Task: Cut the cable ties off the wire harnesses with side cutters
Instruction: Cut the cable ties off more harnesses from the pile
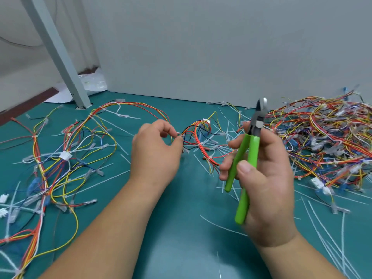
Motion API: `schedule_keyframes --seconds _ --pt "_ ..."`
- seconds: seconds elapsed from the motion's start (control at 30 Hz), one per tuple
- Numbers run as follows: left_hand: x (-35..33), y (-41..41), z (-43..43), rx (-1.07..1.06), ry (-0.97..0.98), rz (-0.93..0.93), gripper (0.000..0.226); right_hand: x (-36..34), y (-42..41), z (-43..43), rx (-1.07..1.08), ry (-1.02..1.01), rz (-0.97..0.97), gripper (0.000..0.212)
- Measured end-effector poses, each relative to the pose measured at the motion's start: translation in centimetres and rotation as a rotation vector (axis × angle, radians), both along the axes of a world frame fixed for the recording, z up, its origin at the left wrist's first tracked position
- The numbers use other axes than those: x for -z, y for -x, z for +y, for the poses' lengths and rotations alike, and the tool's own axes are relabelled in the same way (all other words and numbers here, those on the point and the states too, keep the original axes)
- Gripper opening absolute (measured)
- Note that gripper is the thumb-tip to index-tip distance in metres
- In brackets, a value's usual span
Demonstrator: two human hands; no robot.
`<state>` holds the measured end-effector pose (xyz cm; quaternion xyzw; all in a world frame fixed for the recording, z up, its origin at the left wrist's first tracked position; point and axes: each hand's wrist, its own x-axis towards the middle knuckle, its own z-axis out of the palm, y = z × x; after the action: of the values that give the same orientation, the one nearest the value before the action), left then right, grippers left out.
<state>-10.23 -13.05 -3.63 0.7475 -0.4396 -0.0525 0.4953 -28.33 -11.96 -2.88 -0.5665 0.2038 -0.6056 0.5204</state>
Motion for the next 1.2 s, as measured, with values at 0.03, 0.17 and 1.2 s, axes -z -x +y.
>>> schedule_keyframes --seconds 0.03,0.17,1.2 --pt "-0.2 0.1 0.3 0.008 -0.034 -0.031 0.018 0.1 -0.1 0.0 0.017 -0.009 0.046 0.051" --pt "-1.4 0.6 0.9 0.155 -0.419 0.053 0.042 0.6 -0.4 -0.5 0.077 -0.111 0.22 0.042" --pt "-0.4 1.2 -0.4 0.337 -0.049 0.813 0.023 1.2 -0.1 -2.0 0.017 -0.438 0.304 0.031"
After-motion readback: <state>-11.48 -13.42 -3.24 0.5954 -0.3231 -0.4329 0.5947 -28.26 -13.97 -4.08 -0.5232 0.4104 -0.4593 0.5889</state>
